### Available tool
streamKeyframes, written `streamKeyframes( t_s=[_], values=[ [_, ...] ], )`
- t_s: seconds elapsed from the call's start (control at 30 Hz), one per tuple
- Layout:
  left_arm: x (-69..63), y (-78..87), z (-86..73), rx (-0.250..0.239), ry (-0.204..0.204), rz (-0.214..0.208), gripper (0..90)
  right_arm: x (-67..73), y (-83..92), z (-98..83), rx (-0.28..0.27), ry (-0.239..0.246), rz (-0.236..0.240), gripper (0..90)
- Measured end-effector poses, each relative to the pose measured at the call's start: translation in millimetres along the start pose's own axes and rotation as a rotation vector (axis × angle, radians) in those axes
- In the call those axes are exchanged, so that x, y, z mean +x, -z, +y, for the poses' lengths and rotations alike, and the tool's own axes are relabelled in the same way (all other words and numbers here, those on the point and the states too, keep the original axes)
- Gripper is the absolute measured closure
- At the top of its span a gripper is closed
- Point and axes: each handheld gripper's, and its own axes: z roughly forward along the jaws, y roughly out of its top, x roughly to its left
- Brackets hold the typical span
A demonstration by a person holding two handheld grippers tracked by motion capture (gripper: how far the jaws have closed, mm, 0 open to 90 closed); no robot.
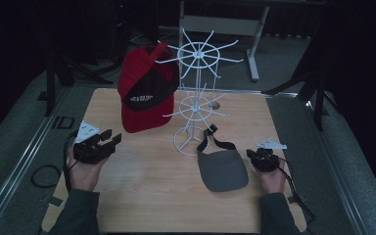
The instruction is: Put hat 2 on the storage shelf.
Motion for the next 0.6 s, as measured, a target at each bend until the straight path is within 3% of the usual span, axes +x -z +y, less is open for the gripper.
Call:
streamKeyframes(
  t_s=[0.1, 0.43, 0.6],
  values=[
    [2.9, -0.7, -4.8, 0.011, 0.013, 0.004, 58.3, 6.6, -0.6, 7.2, -0.003, 0.032, 0.006, 90.0],
    [6.0, -9.2, -17.5, 0.027, 0.059, 0.007, 58.3, 18.2, -5.3, 36.5, -0.052, 0.056, 0.088, 90.0],
    [4.9, -13.5, -22.3, 0.037, 0.065, 0.003, 58.0, 26.1, -11.1, 40.9, -0.038, 0.079, 0.133, 90.0]
  ],
)
